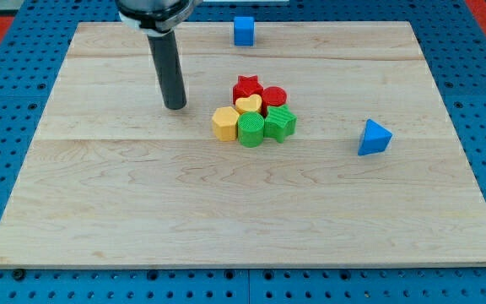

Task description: Push the blue cube diagonal top left to the red star

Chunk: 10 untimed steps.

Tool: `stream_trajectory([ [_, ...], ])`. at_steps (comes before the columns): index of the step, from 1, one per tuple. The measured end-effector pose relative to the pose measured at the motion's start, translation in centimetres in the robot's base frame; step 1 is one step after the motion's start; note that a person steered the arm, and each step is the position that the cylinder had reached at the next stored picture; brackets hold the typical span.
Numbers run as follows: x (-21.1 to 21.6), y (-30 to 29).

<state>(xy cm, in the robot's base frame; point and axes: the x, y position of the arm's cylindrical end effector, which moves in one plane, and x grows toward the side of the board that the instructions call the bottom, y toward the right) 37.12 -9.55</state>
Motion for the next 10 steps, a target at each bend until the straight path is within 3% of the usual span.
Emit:
stream_trajectory([
  [3,-6.6,10.2],
  [5,-13.3,14.3],
  [7,-17.8,13.6],
  [10,-17.9,5.6],
])
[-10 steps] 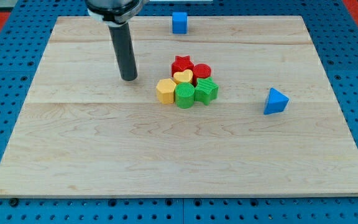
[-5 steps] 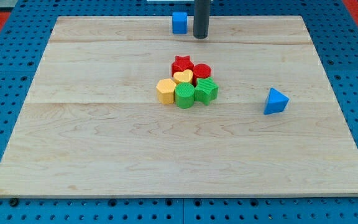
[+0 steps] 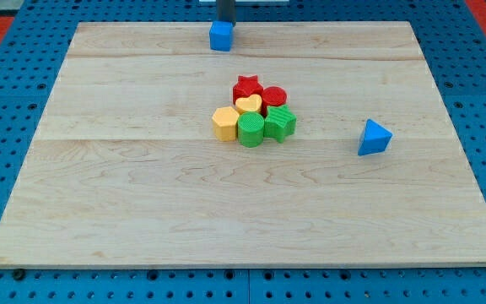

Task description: Push the blue cube diagonal top left to the red star

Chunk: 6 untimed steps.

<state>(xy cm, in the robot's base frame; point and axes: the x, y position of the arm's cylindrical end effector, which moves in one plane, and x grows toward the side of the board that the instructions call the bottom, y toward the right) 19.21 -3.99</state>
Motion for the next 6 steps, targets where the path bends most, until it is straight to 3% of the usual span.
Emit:
stream_trajectory([
  [2,0.8,-3.1],
  [6,1.5,2.8],
])
